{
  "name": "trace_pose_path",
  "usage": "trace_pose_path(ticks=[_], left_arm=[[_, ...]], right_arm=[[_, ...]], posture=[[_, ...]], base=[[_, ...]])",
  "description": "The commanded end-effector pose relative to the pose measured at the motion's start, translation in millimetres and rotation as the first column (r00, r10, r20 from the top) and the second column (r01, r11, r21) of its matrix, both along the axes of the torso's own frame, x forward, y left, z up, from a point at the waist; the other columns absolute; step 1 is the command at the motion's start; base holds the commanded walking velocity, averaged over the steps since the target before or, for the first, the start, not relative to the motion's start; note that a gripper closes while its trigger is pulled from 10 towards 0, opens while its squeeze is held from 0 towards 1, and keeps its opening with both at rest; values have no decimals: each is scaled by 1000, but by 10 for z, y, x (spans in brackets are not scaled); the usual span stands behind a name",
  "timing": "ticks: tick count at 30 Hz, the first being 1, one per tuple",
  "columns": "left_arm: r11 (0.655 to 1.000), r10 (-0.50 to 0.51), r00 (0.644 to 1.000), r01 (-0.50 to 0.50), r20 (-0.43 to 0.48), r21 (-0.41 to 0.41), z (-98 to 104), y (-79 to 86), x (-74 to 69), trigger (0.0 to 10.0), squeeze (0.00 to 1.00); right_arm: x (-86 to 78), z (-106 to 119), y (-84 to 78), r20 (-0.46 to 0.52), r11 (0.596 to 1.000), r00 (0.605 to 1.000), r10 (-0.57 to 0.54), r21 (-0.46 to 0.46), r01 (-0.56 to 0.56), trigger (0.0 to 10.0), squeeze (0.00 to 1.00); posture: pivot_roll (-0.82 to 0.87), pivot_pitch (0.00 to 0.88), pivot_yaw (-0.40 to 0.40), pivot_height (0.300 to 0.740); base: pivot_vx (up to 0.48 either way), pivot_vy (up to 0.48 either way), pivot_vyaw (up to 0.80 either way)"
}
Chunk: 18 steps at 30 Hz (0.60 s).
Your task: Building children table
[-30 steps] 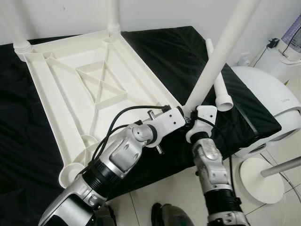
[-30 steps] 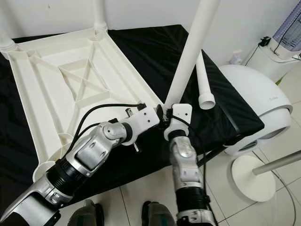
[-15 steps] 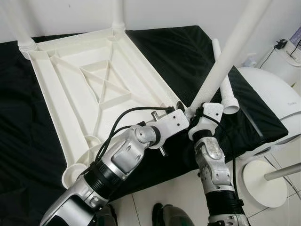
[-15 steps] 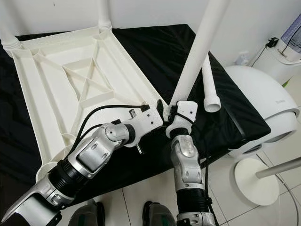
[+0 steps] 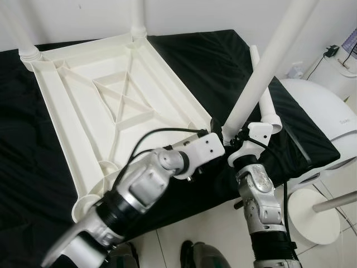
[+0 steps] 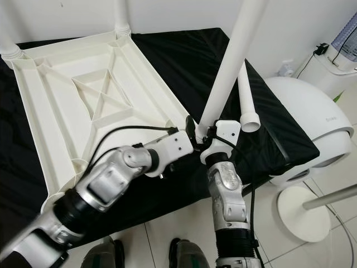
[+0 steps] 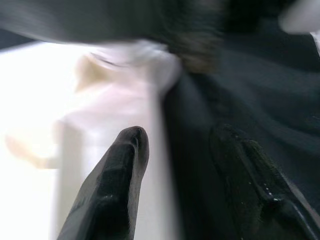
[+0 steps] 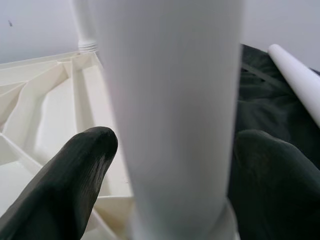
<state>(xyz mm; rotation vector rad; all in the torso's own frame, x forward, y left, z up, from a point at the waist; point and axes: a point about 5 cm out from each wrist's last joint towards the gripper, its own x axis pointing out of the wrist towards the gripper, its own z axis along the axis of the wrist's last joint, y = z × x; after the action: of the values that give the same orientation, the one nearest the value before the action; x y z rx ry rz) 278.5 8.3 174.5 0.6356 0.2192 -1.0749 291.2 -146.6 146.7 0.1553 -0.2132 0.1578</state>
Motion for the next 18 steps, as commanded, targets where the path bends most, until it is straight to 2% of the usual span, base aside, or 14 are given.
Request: trace_pose_path(ticks=[1,3,7,9,11,12,13,15,16,18], left_arm=[[999,-29,999,29,17,-21,134,12,-18,10000,0],[998,-35,999,36,41,-41,264,82,-11,10000,0],[998,-31,997,35,74,-60,379,149,3,10000,0],[991,16,994,-1,109,-132,588,271,48,10000,0],[988,34,993,-16,114,-156,647,309,61,10000,0],[969,136,987,-115,84,-218,649,365,161,10000,0],[952,199,978,-180,54,-248,615,389,225,10000,0],[923,282,959,-271,0,-273,547,426,302,10000,0],[923,282,959,-271,0,-273,547,426,302,10000,0],[874,393,919,-383,-28,-300,415,476,406,10000,0]], right_arm=[[-2,-15,-41,-4,1000,1000,-8,4,8,10000,0],[23,-8,-52,-4,1000,1000,-7,1,7,10000,0],[44,-1,-57,-3,1000,1000,5,-1,-5,10000,0],[98,28,-88,4,1000,1000,21,-5,-21,10000,0],[114,41,-101,9,1000,1000,25,-11,-25,10000,0],[142,49,-125,10,999,999,33,-20,-33,10000,0],[155,48,-136,6,999,999,36,-21,-36,10000,0],[171,49,-152,4,999,999,39,-27,-39,10000,0],[171,49,-152,4,999,999,39,-27,-39,10000,0],[190,55,-171,5,999,999,37,-30,-37,10000,0]], posture=[[-28,114,-54,740],[-28,117,-53,740],[-26,119,-56,740],[-17,125,-63,740],[-17,125,-63,740],[-14,130,-66,740],[-14,130,-66,740],[-15,131,-66,740],[-15,131,-66,740],[-15,131,-67,740]], base=[[0,0,0],[0,0,0],[0,0,0],[0,0,0],[0,0,0],[0,0,0],[0,0,0],[0,0,0],[0,0,0],[0,0,0]])
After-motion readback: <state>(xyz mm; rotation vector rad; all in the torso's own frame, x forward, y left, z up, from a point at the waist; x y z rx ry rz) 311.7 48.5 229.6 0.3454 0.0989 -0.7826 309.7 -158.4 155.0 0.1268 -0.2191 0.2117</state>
